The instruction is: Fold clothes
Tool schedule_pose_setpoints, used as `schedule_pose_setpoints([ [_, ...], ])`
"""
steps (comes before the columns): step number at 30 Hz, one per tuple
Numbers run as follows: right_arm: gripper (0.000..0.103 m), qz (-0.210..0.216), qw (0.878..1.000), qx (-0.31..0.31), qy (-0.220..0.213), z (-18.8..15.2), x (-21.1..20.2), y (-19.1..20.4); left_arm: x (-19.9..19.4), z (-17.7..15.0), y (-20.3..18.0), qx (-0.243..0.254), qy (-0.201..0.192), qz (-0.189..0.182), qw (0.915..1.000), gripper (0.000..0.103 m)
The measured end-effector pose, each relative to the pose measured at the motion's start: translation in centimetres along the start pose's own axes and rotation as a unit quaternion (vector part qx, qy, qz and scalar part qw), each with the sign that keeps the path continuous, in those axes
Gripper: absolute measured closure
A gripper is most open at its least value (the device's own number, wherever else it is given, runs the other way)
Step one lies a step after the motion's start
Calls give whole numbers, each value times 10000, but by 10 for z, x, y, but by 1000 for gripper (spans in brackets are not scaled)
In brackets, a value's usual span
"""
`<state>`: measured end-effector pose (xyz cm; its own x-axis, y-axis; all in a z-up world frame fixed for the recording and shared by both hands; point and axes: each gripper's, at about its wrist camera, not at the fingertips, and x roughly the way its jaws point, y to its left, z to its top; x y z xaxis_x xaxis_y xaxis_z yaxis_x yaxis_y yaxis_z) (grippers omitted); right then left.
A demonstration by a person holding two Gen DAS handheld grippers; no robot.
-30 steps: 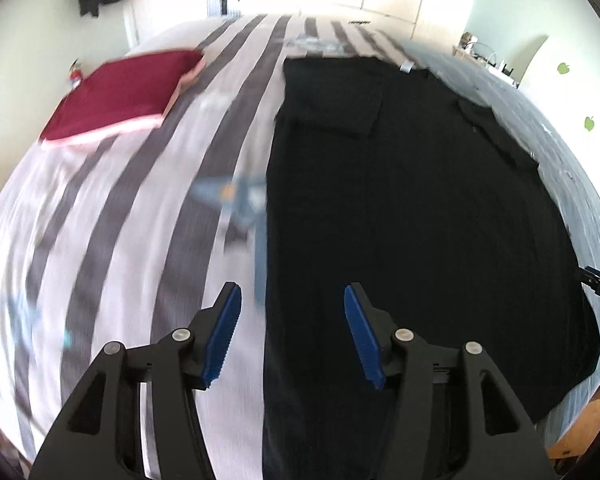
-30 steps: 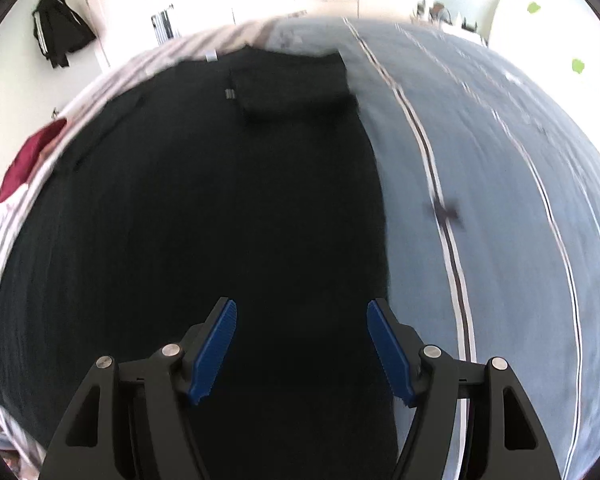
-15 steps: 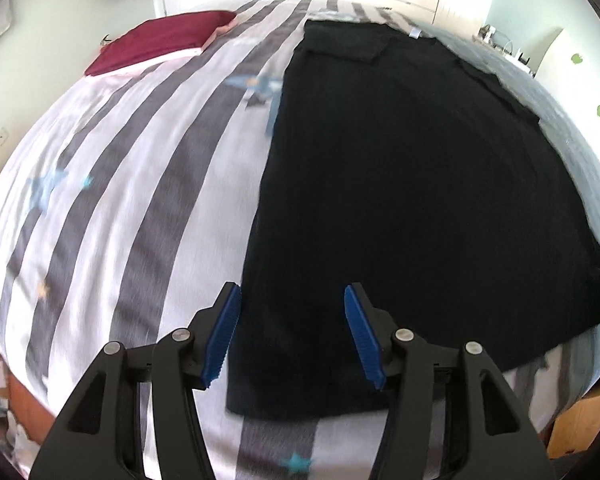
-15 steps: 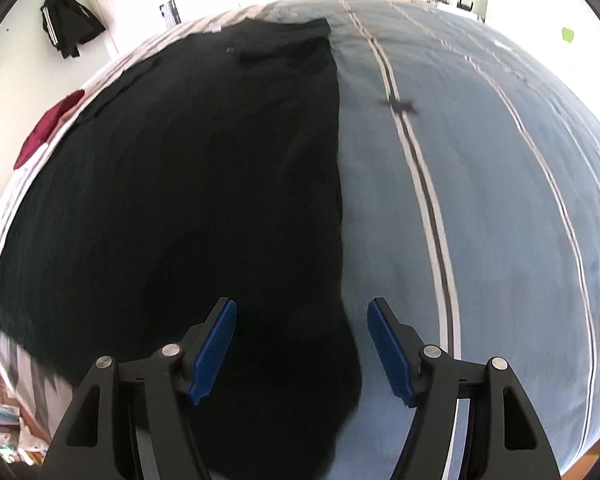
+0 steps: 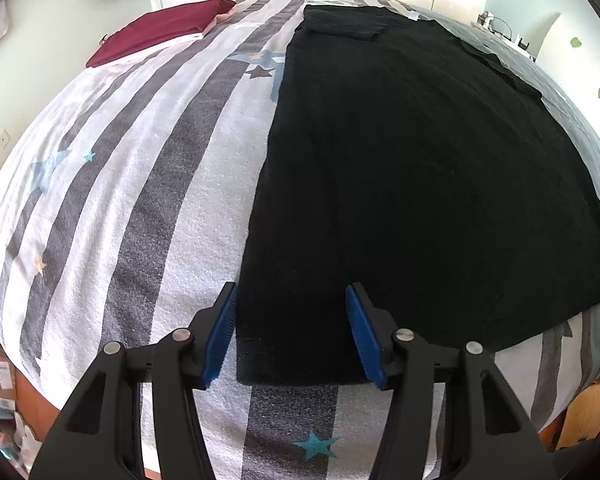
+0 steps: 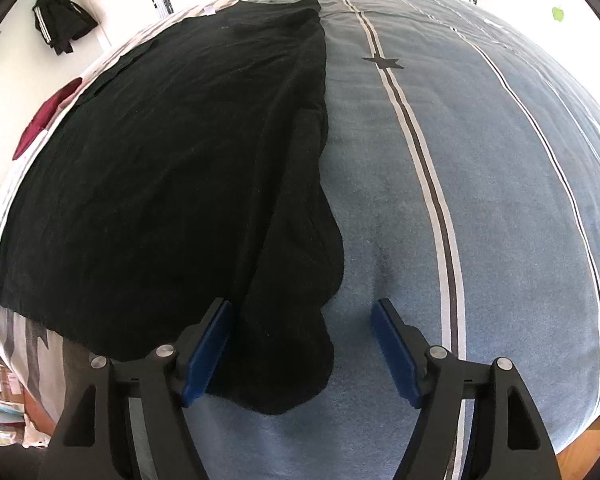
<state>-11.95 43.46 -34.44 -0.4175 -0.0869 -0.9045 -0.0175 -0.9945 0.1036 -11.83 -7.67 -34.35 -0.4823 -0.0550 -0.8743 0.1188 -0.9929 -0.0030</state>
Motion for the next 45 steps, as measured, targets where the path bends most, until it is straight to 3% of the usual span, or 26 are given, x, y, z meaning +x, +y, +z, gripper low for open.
schedule_pose_setpoints([
  [6, 36, 127, 9998, 180, 33, 4, 3, -7, 0, 7, -2, 85, 74, 72, 9999, 94],
  [7, 42, 181, 9997, 183, 36, 5, 2, -7, -1, 9, -2, 86, 88, 82, 9999, 98],
  [9, 75, 299, 9995, 117, 73, 6, -2, -5, -4, 13, -1, 68, 112, 66, 9999, 100],
  [12, 94, 442, 9989, 10, 133, 7, -9, -1, -9, 17, 1, 56, 137, 66, 9999, 100],
  [16, 97, 632, 9979, 93, 122, 13, -27, 2, -29, 30, 4, -1, 17, 58, 10000, 100],
  [19, 97, 947, 9951, 158, -218, 26, -64, 2, -56, 37, 8, 2, -196, 35, 9998, 100],
  [22, 97, 875, 9954, -17, -386, 27, -90, -1, -68, 43, 9, -42, -247, 30, 9997, 100],
  [27, 97, 653, 9972, 286, 217, 8, -46, -16, -63, 15, 0, -43, 47, 67, 10000, 100],
  [30, 97, 576, 9964, 453, 416, 4, -27, -20, -57, 35, 1, -101, -14, 23, 9999, 100],
  [33, 97, 650, 9960, 542, 284, 14, -40, -17, -78, 51, -2, -188, -193, -139, 9995, 100],
  [39, 97, 813, 9949, 525, -267, 71, -89, -8, -108, 124, -9, -167, -662, -391, 9969, 100],
  [45, 97, 655, 9933, 600, -741, 167, -90, 9, -84, 230, -26, -60, -1019, -611, 9929, 100],
])
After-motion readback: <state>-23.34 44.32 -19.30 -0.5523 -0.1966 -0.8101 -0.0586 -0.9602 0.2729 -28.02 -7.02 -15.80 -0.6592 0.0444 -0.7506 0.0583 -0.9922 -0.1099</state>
